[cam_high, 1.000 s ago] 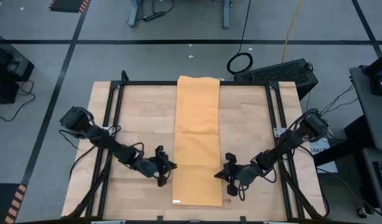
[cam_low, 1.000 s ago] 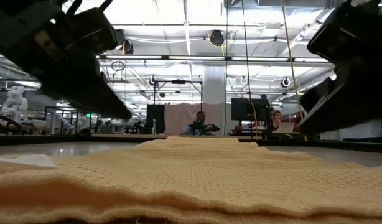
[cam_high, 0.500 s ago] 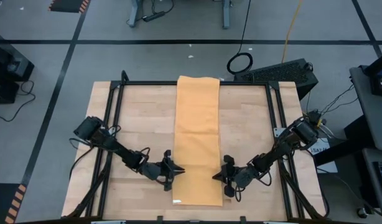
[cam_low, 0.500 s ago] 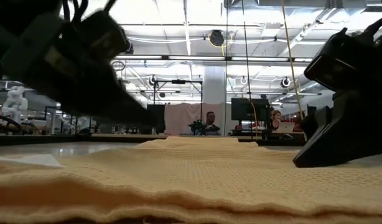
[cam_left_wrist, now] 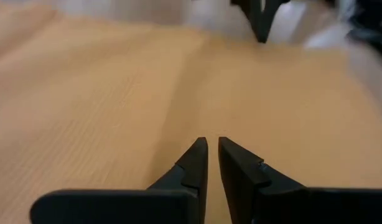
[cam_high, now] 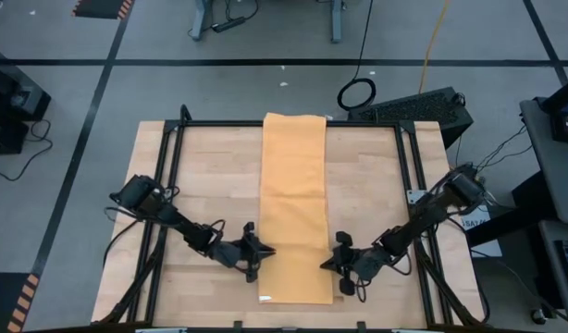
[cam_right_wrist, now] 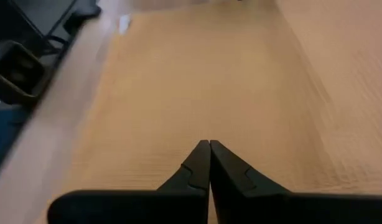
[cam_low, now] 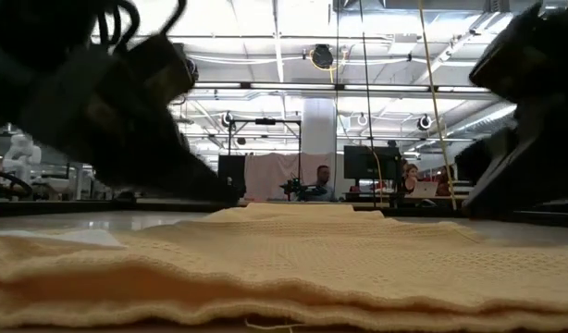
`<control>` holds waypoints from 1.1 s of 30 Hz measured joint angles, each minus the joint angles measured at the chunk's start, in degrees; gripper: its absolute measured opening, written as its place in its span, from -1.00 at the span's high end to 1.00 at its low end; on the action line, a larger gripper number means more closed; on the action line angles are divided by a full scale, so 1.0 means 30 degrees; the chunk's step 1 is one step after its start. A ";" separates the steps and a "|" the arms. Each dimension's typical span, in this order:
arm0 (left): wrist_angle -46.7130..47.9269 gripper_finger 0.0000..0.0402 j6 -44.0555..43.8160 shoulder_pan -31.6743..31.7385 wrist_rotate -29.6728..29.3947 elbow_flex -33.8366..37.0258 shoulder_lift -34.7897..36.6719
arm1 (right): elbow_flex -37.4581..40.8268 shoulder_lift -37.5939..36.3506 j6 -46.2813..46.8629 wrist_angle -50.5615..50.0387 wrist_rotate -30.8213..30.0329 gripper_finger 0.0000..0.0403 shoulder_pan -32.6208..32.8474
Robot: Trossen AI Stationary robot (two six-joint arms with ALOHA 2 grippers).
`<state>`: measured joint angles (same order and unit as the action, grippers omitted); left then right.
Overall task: Roll towel
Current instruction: Fold the yellow towel, then roll the yellow towel
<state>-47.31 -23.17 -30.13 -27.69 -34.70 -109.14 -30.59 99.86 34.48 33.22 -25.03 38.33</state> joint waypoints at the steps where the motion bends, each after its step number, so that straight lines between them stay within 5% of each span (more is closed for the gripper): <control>1: -0.0190 0.78 0.0264 -0.0030 -0.0004 -0.0034 0.0176 | 0.0000 -0.0356 0.0061 -0.0304 -0.0025 1.00 0.0134; 9: 0.0167 0.71 -0.0631 -0.0582 0.1862 -0.0990 0.0418 | 0.0000 -0.1075 0.0511 -0.1553 0.1993 1.00 0.1859; 18: 0.1091 0.19 0.2220 -0.2249 0.1055 -0.3138 0.0418 | -0.0029 -0.1082 0.0535 0.0393 0.1332 0.94 0.4032; 23: 0.4090 -0.01 0.2853 -0.2684 0.0907 -0.4802 0.0422 | -0.0851 -0.0775 -0.1789 0.0447 0.0718 0.66 0.4962; 33: 0.8302 0.05 0.2912 -0.4013 -0.0176 -0.6488 0.0415 | -0.4039 0.1076 -0.5242 -0.4148 -0.1211 -0.06 0.5011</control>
<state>-22.40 -14.43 -42.17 -28.22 -54.16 -107.90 -42.71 103.09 18.75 20.77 -28.66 53.36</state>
